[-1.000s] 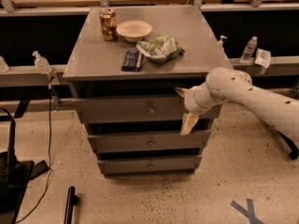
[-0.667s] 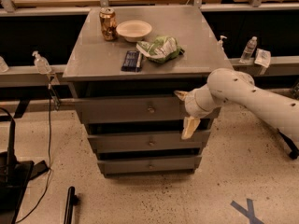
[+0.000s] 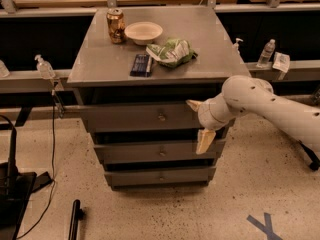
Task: Open top drawer
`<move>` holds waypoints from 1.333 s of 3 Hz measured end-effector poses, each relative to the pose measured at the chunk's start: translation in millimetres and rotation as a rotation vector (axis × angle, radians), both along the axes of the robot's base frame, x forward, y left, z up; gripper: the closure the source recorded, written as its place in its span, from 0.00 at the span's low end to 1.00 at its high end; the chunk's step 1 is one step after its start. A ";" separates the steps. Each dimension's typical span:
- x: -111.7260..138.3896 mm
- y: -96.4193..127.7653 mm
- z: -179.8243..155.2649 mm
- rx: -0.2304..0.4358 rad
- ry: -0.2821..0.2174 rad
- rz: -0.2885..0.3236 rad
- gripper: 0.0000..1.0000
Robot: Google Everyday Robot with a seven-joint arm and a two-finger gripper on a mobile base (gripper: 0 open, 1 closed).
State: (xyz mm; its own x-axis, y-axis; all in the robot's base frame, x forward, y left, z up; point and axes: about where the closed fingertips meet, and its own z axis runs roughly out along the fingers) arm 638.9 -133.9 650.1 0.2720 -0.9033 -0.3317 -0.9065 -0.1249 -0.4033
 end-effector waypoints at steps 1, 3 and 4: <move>4.8 2.3 6.2 0.012 -0.021 -0.004 0.00; 41.0 8.8 23.8 0.041 -0.101 -0.054 0.00; 56.1 9.8 3.8 0.039 -0.057 -0.074 0.00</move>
Offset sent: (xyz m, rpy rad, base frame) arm 0.0417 0.0064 0.0417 0.0677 -0.1373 -0.0545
